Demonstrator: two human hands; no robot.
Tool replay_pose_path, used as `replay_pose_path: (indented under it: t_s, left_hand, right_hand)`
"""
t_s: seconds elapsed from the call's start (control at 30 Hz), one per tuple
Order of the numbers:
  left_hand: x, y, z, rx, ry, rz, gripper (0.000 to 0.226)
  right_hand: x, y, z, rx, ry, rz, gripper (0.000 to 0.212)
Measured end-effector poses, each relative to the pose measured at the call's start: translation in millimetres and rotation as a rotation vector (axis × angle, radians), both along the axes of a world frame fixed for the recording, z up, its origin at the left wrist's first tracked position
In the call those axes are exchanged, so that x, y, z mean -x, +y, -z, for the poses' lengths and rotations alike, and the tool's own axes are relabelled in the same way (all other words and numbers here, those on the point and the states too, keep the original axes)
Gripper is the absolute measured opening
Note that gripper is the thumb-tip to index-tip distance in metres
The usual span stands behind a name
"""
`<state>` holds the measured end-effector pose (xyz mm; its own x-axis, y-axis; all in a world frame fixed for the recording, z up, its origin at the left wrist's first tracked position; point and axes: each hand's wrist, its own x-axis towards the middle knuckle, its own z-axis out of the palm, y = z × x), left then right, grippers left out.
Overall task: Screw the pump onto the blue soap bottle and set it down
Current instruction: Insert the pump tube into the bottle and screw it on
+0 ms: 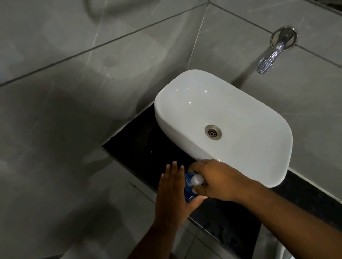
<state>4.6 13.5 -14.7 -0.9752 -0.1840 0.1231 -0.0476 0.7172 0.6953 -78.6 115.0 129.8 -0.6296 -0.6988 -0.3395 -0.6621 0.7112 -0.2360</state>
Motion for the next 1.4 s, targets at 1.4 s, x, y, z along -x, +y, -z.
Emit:
replay_pose_path:
  t_s: [1.4]
  left_hand:
    - [-0.5,2.3,0.0,-0.045,0.013,-0.043,0.1]
  right_hand:
    - [4.0,-1.9,-0.1,-0.065,-0.027,0.016,0.031]
